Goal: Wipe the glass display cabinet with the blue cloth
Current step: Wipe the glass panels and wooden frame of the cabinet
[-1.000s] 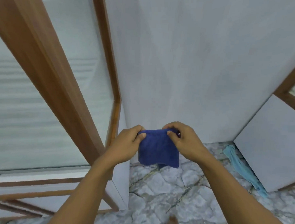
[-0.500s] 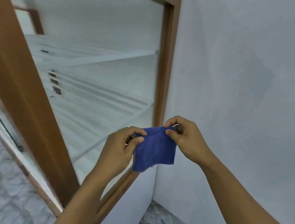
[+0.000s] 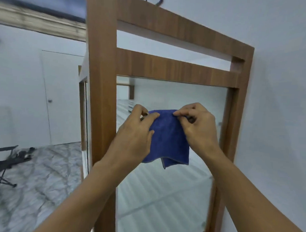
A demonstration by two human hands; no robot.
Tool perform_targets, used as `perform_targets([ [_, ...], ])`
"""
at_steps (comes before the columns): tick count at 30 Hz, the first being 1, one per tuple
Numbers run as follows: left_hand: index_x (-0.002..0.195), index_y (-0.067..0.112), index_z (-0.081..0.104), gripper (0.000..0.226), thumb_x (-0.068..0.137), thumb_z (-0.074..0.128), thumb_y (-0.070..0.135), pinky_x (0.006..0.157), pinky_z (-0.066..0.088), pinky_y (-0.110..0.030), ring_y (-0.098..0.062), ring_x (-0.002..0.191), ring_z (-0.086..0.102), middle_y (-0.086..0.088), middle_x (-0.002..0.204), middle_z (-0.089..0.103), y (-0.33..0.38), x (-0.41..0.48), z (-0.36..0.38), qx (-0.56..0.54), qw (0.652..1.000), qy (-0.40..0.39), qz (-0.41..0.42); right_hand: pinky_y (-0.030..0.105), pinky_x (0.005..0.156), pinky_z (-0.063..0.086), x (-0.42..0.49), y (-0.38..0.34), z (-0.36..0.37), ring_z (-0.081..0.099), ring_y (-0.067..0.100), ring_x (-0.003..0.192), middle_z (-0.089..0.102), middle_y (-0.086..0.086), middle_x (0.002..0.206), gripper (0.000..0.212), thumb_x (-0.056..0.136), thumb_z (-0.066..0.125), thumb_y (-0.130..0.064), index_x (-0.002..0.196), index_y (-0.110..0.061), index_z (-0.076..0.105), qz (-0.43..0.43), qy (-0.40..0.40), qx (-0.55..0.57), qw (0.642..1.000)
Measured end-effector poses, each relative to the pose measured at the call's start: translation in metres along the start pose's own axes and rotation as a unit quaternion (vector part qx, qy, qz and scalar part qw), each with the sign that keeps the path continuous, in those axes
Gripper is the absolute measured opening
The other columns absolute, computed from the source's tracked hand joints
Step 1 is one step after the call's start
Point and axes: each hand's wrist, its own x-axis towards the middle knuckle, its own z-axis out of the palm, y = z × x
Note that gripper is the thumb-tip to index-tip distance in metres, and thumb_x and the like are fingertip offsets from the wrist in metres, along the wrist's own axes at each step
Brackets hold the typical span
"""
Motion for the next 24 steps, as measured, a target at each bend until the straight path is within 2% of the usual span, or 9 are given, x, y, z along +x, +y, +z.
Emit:
perform_targets([
  [2, 0.122, -0.004, 0.061, 0.04, 0.083, 0.064, 0.003, 0.057, 0.061, -0.036, -0.033, 0.077, 0.066, -0.023, 0.109, 0.058, -0.01, 0.014, -0.005, 0.057, 0.997, 0.02, 0.042, 0.001, 0.075, 0.043, 0.018, -0.004, 0.006, 0.054, -0.002, 0.086, 0.053, -0.014, 0.094, 0.023, 0.093, 0.062, -0.001, 0.092, -0.019, 0.077, -0.043, 0.023, -0.009, 0.999],
  [6, 0.125, -0.003, 0.058, 0.045, 0.083, 0.074, 0.003, 0.058, 0.062, -0.043, -0.038, 0.091, 0.064, -0.023, 0.117, 0.054, -0.015, 0.028, -0.003, 0.139, 0.989, 0.014, 0.037, 0.004, 0.079, 0.042, 0.039, 0.011, 0.018, 0.047, 0.002, 0.081, 0.051, -0.007, 0.098, 0.017, 0.093, 0.064, -0.003, 0.097, -0.011, 0.077, -0.129, 0.054, -0.023, 0.99],
  [9, 0.124, 0.005, 0.063, 0.047, 0.08, 0.079, 0.012, 0.073, 0.059, -0.044, -0.039, 0.101, 0.059, -0.021, 0.125, 0.055, -0.009, 0.033, -0.005, 0.228, 0.973, 0.033, 0.022, 0.019, 0.077, 0.043, 0.048, 0.028, 0.025, 0.04, 0.006, 0.089, 0.052, 0.0, 0.097, 0.013, 0.092, 0.065, -0.007, 0.096, -0.009, 0.076, -0.199, 0.113, -0.059, 0.972],
  [13, 0.123, 0.021, 0.067, 0.04, 0.088, 0.066, 0.04, 0.088, 0.033, -0.046, -0.031, 0.108, 0.04, -0.007, 0.139, 0.039, -0.012, 0.029, -0.013, 0.382, 0.919, 0.08, 0.059, 0.036, 0.072, 0.035, 0.046, 0.038, 0.039, 0.051, 0.026, 0.086, 0.066, 0.011, 0.09, 0.015, 0.092, 0.061, -0.006, 0.093, -0.004, 0.076, -0.313, 0.201, -0.176, 0.911],
  [16, 0.124, 0.033, 0.066, 0.038, 0.092, 0.056, 0.052, 0.1, 0.023, -0.05, -0.031, 0.12, 0.034, -0.004, 0.147, 0.032, -0.02, 0.025, -0.018, 0.431, 0.897, 0.08, 0.053, 0.042, 0.088, 0.049, 0.029, 0.038, 0.057, 0.065, 0.04, 0.1, 0.069, 0.024, 0.112, 0.027, 0.101, 0.051, -0.01, 0.116, 0.004, 0.068, -0.341, 0.188, -0.162, 0.907],
  [17, 0.125, 0.035, 0.065, 0.039, 0.093, 0.053, 0.055, 0.105, 0.021, -0.052, -0.031, 0.124, 0.033, -0.004, 0.15, 0.03, -0.022, 0.024, -0.019, 0.443, 0.892, 0.075, 0.049, 0.048, 0.1, 0.048, 0.022, 0.037, 0.064, 0.06, 0.045, 0.116, 0.062, 0.029, 0.127, 0.035, 0.104, 0.047, -0.016, 0.129, 0.004, 0.061, -0.35, 0.161, -0.168, 0.907],
  [19, 0.126, 0.038, 0.064, 0.039, 0.095, 0.05, 0.058, 0.112, 0.018, -0.055, -0.032, 0.13, 0.032, -0.005, 0.154, 0.027, -0.025, 0.023, -0.019, 0.462, 0.883, 0.074, 0.041, 0.057, 0.12, 0.026, 0.015, 0.038, 0.075, 0.03, 0.049, 0.144, 0.035, 0.026, 0.156, 0.053, 0.106, 0.037, -0.032, 0.151, -0.005, 0.035, -0.359, 0.085, -0.187, 0.91],
  [21, 0.129, 0.038, 0.062, 0.041, 0.095, 0.051, 0.059, 0.116, 0.015, -0.057, -0.032, 0.136, 0.031, -0.006, 0.155, 0.026, -0.026, 0.024, -0.018, 0.472, 0.877, 0.08, 0.046, 0.056, 0.125, 0.006, 0.017, 0.047, 0.081, 0.004, 0.041, 0.153, 0.01, 0.012, 0.166, 0.065, 0.104, 0.034, -0.044, 0.159, -0.016, 0.012, -0.362, 0.04, -0.177, 0.914],
  [24, 0.144, 0.035, 0.046, 0.054, 0.096, 0.049, 0.057, 0.119, 0.013, -0.059, -0.034, 0.145, 0.022, -0.009, 0.158, 0.021, -0.029, 0.02, -0.02, 0.494, 0.864, 0.086, 0.038, 0.055, 0.124, 0.002, 0.029, 0.079, 0.071, 0.001, 0.035, 0.155, 0.005, 0.006, 0.168, 0.068, 0.102, 0.032, -0.05, 0.16, -0.02, 0.011, -0.342, 0.051, -0.17, 0.923],
])
